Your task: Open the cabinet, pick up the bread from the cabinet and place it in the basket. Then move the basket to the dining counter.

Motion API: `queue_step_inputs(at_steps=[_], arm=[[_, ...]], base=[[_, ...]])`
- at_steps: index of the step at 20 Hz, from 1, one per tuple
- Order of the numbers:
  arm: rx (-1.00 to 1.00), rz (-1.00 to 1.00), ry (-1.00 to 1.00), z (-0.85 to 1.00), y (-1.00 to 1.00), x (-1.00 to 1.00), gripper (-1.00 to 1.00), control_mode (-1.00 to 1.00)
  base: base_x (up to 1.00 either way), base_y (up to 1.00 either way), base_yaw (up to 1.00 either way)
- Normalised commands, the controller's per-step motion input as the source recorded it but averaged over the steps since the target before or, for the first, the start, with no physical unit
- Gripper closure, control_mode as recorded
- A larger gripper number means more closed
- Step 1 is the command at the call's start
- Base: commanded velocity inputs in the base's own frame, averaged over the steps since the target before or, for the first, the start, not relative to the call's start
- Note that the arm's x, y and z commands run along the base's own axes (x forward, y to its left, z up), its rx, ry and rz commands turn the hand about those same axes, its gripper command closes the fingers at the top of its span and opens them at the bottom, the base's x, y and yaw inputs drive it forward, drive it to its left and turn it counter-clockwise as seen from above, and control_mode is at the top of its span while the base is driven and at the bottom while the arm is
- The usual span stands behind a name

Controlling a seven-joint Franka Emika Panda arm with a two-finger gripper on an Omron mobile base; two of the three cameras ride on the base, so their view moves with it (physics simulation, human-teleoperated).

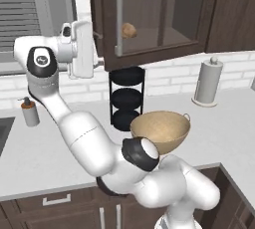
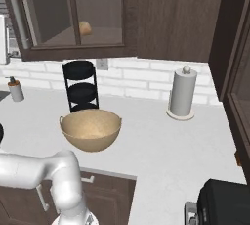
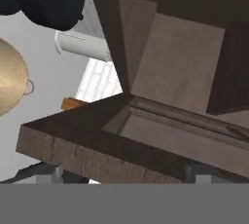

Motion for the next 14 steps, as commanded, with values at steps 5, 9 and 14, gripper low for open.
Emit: queue_step_inputs(at_steps=[5, 9, 14], arm=[[0.07, -0.11, -0.14, 0.04, -0.92, -1.0, -1.0, -1.0], [0.06, -0.13, -0.2, 0.0, -1.0, -1.0, -1.0, -1.0], [0.01, -0.14, -0.2, 0.0, -1.0, -1.0, -1.0, -1.0]], base=[[0.0, 0.0, 0.0], [0.0, 0.0, 0.0], [0.0, 0.0, 0.0]])
